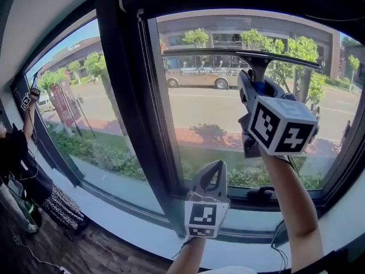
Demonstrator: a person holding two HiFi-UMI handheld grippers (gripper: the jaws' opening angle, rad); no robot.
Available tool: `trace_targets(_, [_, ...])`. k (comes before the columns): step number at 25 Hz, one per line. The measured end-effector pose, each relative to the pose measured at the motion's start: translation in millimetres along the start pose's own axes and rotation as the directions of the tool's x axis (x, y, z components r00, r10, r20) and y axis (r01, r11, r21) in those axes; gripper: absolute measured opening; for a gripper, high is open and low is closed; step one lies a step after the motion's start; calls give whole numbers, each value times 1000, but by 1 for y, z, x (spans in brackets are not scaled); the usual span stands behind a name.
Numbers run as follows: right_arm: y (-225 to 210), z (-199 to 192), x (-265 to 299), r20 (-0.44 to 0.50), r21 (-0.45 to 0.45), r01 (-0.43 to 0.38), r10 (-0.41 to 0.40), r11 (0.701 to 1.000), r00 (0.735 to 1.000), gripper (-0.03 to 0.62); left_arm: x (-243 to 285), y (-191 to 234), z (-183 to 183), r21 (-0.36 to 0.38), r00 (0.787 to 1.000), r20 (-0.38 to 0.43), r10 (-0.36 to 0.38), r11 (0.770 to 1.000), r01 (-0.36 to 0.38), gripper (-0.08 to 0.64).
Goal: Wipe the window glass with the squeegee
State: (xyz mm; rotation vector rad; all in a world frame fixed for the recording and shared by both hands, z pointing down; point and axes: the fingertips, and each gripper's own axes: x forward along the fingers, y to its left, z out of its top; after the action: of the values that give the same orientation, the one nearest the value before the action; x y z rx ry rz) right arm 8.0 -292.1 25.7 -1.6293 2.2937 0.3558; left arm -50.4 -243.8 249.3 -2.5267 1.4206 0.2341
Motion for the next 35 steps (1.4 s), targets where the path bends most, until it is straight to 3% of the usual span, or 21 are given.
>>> trace_targets(4, [6, 3, 28, -46, 80, 6, -2, 997, 999, 75, -7, 5, 14, -8, 999, 32, 12, 1000, -12, -5])
trace_targets(10, [4, 16, 51, -58, 90, 86, -81, 992, 995, 75, -17, 14, 29, -27, 996, 82, 38, 999, -36, -5])
trace_targets(25, [7, 38, 99, -113, -66, 194, -201, 979, 973, 75, -37, 26, 36, -48, 992, 116, 58, 997, -53, -5])
trace_targets(35, [19, 27, 103, -121, -87, 146, -156, 985, 980, 75, -42, 30, 31, -50, 994, 97, 58, 997, -54, -5])
